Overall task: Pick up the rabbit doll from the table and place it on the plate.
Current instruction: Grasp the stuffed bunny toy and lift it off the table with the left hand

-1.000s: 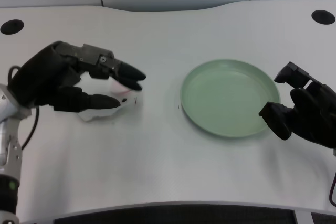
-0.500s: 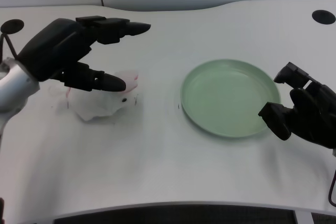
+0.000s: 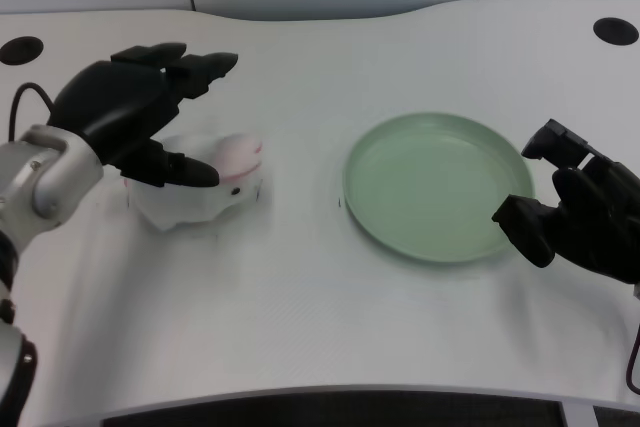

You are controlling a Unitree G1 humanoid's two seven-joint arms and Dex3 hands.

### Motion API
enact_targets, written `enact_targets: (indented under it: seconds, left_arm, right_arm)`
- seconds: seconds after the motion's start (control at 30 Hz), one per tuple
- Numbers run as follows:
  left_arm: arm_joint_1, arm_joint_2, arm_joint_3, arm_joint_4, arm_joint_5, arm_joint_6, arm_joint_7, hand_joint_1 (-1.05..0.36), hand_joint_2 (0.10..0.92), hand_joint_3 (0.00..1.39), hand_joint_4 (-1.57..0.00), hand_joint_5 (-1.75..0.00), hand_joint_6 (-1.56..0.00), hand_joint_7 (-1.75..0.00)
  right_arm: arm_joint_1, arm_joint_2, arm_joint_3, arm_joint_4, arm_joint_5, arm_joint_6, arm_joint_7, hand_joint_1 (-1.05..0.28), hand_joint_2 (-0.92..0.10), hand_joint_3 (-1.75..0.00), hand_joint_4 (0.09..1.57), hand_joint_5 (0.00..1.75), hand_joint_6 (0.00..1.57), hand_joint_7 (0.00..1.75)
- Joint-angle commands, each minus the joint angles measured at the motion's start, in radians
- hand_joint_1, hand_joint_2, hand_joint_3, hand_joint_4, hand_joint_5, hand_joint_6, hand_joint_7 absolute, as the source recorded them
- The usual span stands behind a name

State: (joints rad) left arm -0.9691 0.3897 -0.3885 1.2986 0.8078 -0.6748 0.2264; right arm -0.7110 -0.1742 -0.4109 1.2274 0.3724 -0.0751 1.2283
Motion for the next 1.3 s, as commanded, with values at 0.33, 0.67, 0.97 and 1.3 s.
enact_targets:
  seconds: [0.33,0.67,0.97,1.3]
  left_arm:
    - [-0.004,-0.068,-0.037,0.071,-0.059,0.207,-0.137,-1.05,0.921,0.31,0.00,0.00,0.00,0.00]
    - [0.011,-0.113,-0.081,0.082,-0.036,0.308,-0.129,-0.84,0.913,0.03,-0.06,-0.02,-0.05,-0.01]
    - [0.017,-0.129,-0.149,0.087,0.001,0.340,-0.058,-0.56,0.876,0.00,-0.38,-0.07,-0.24,-0.03]
    - [-0.010,-0.135,-0.217,0.095,0.035,0.402,-0.062,-0.39,0.919,0.01,-0.79,-0.16,-0.68,-0.07]
  right_arm:
    - [0.005,-0.014,0.003,0.001,0.002,-0.011,0.006,-0.55,-0.92,-0.10,1.04,1.75,0.79,1.75]
    - [0.007,-0.008,0.005,-0.003,0.003,-0.023,-0.001,-0.56,-0.92,-0.11,1.05,1.75,0.80,1.75]
    - [0.007,-0.006,0.005,-0.007,0.004,-0.021,0.001,-0.54,-0.92,-0.12,1.05,1.75,0.80,1.75]
    - [0.009,-0.007,0.005,-0.013,0.006,-0.025,0.008,-0.55,-0.92,-0.13,1.05,1.75,0.79,1.75]
